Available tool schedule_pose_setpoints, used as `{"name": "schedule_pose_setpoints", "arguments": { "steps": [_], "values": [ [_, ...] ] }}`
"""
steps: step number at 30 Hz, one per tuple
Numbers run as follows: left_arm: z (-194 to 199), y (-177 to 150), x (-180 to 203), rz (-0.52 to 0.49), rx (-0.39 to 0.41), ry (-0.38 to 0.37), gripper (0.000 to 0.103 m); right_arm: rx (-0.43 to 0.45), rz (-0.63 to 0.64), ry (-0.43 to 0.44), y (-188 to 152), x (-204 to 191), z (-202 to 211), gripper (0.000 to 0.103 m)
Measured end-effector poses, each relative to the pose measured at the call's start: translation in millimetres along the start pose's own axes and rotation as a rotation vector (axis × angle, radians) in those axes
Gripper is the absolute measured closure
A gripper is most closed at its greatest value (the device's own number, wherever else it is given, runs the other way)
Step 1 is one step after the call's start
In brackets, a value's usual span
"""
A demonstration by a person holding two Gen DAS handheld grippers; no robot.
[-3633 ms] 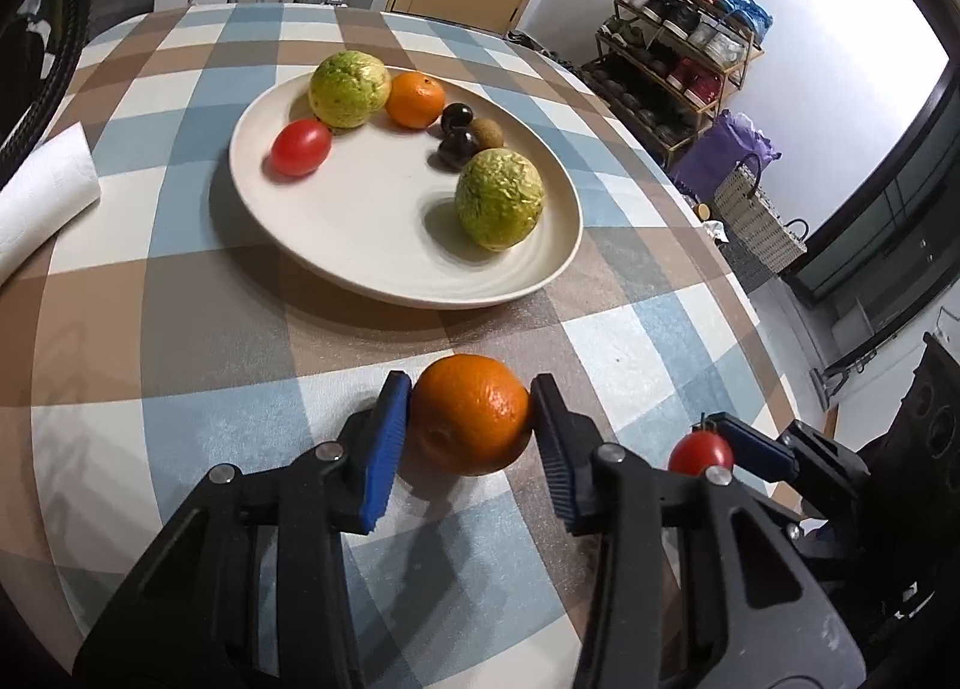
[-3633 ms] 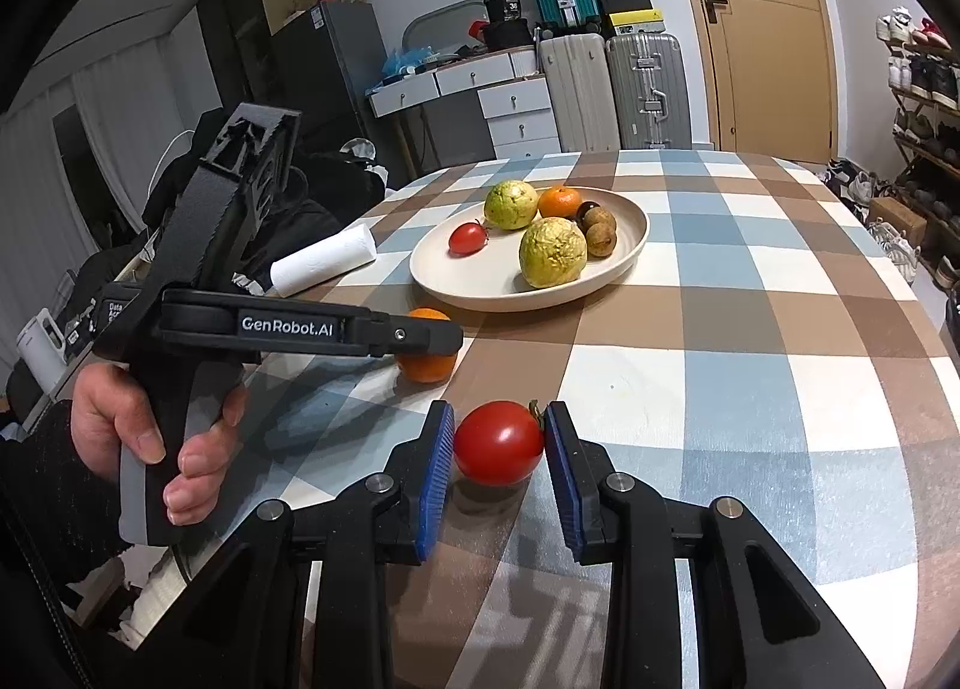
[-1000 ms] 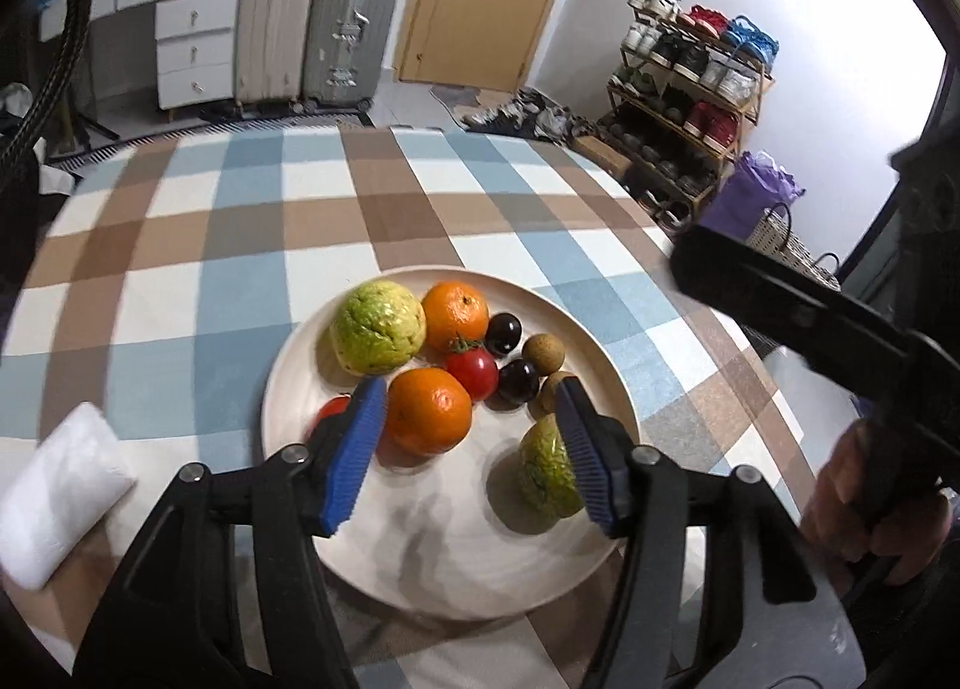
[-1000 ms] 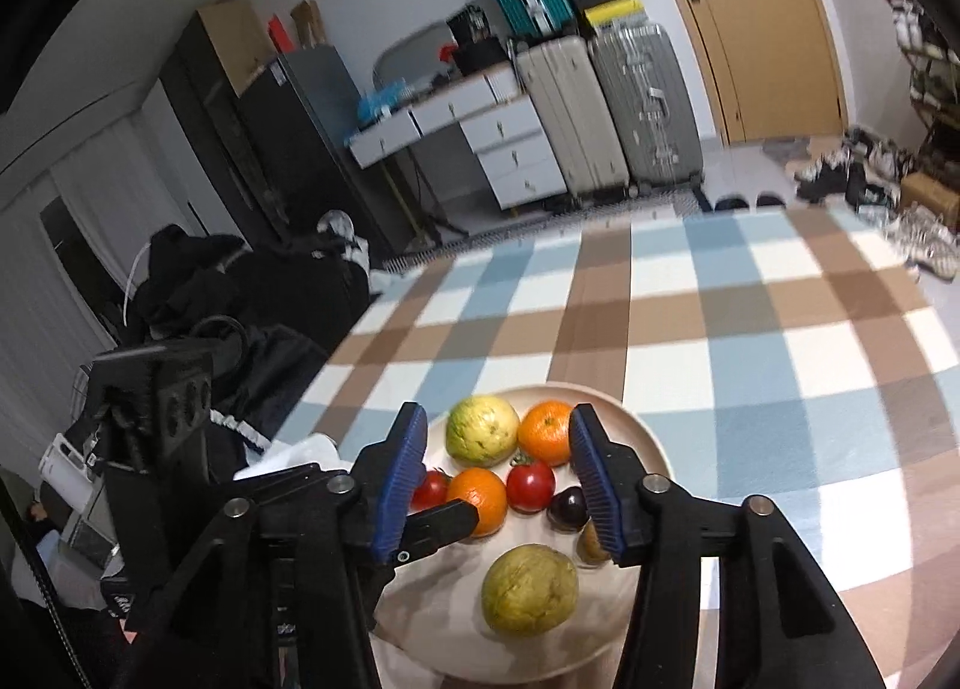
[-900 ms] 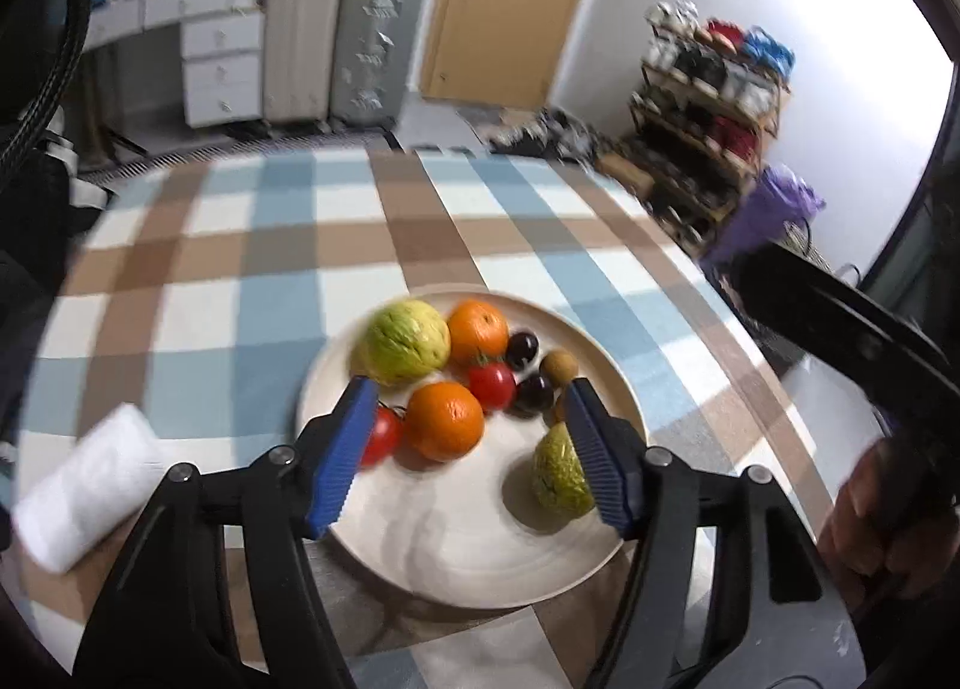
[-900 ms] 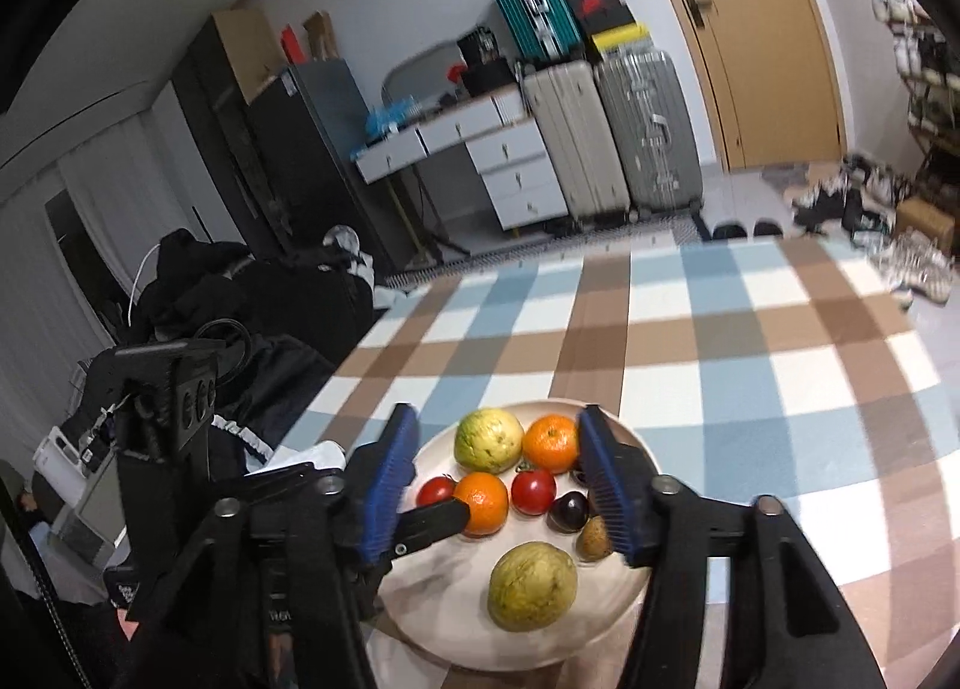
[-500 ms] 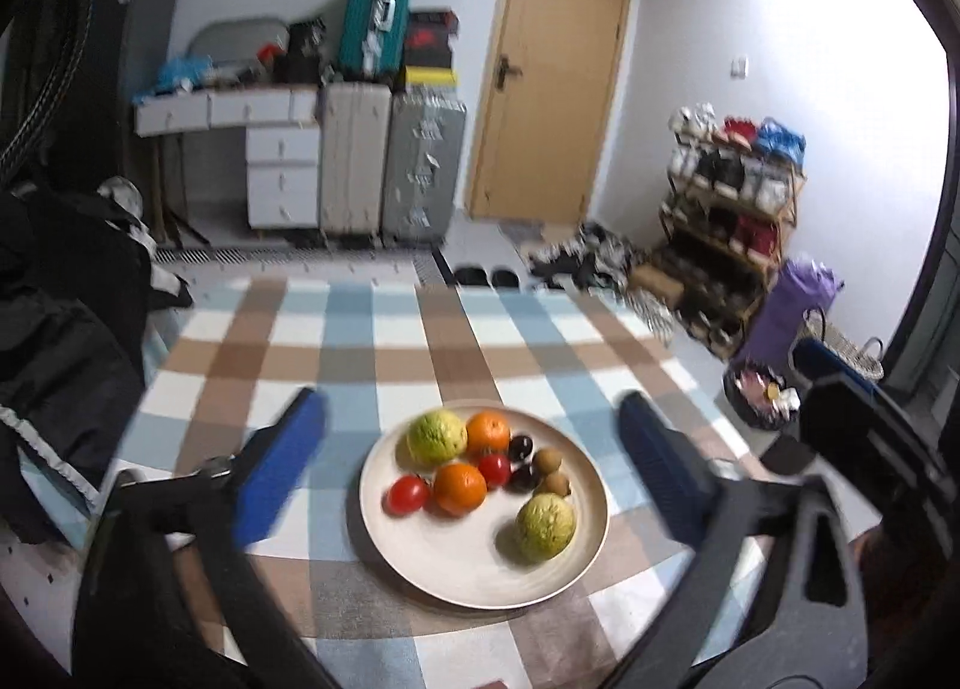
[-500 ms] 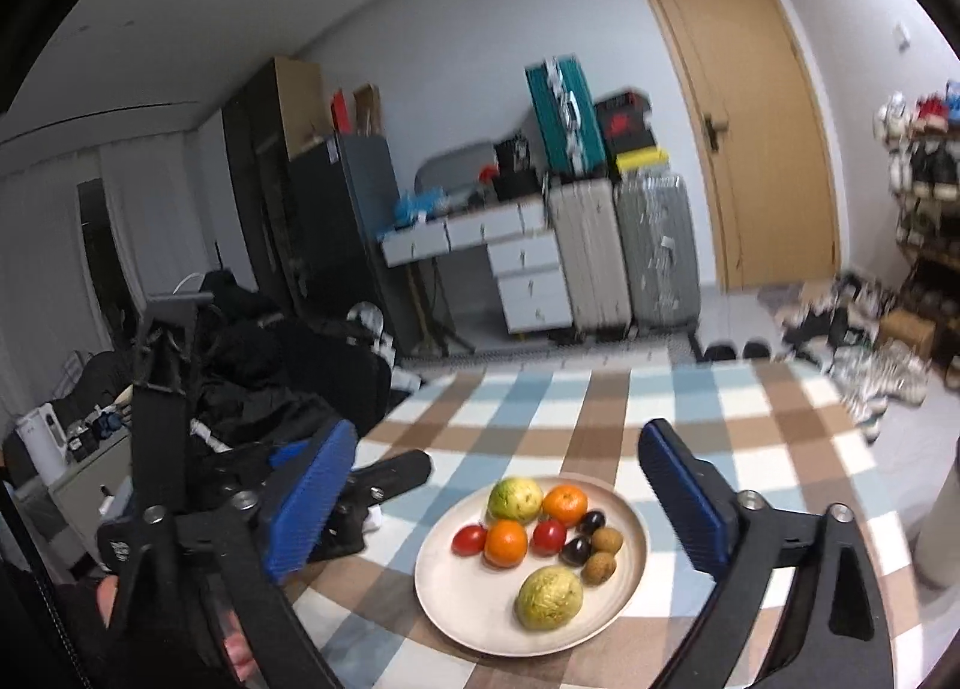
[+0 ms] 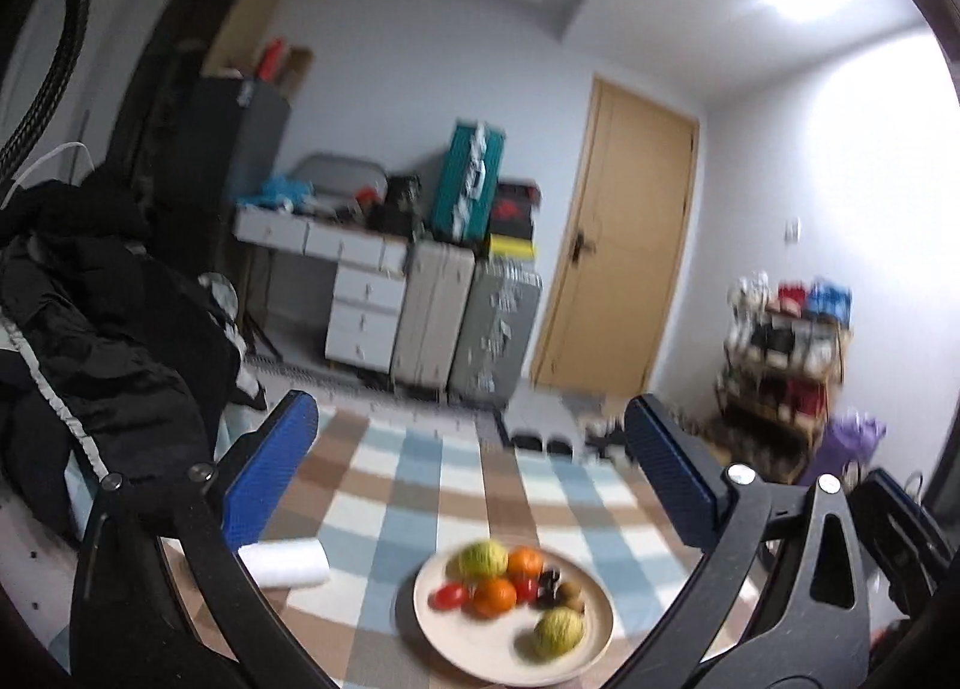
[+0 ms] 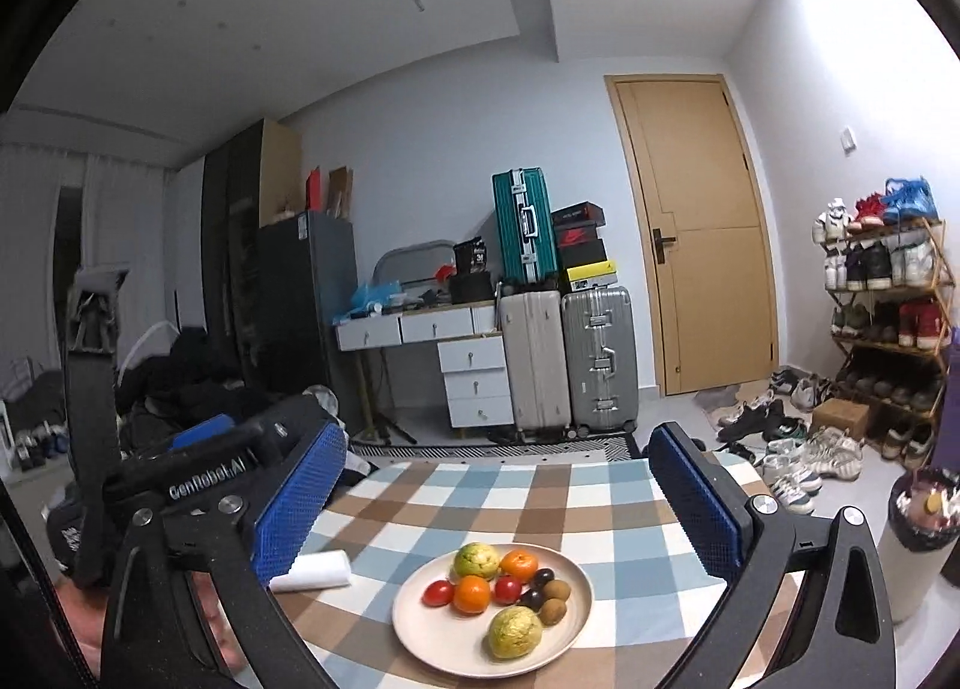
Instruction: Organize fruits
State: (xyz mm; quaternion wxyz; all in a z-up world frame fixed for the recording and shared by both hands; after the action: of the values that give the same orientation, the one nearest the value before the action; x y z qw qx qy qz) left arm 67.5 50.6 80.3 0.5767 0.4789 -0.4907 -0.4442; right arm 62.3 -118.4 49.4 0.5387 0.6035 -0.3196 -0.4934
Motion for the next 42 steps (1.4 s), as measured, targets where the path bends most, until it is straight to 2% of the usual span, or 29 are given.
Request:
{"name": "schedule_pose_setpoints", "arguments": {
  "steps": [3,8,16,23,30,34,42],
  "values": [
    [15,9,-4,-0.030,0.027,-0.003,0.001,0.019,0.029,-0.005,5,-7,12,0.000],
    [37,10,1,-0.165,0.079,0.013,0.001,0.031,0.075,-0.001,6,-20,25,0.000],
    [45,-15,-8,-0.183,0.030,0.009,0.001,0.057,0.067,-0.022,-11,-10,27,0.000],
    [15,-70,-8,-0.244,-0.031,0.008,0.001,0.034,0.077,-0.081,-45,13,7,0.000],
    [-23,-126,-7,-0.281,-0.118,0.002,0.001,-0.039,0.108,-0.084,-83,27,-24,0.000],
    [-40,-142,-10,-0.281,-0.137,-0.001,0.001,-0.085,0.128,-0.083,-103,32,-40,0.000],
    [-60,-165,-15,-0.266,-0.156,-0.017,0.001,-0.112,0.121,-0.081,-122,45,-59,0.000]
  ]
}}
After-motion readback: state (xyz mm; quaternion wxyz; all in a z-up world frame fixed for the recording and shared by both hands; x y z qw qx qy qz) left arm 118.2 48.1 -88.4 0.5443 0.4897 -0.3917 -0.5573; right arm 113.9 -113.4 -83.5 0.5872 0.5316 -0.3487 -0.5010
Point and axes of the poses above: each gripper's, at about its wrist camera, not at the fingertips, and z roughly against the way its jaws point, x to its right, y to its top, the point moved 6 cm from there along -z, roughly the way its jaws point, and after that the axes turned 6 degrees about -z, right-handed, at the moved point
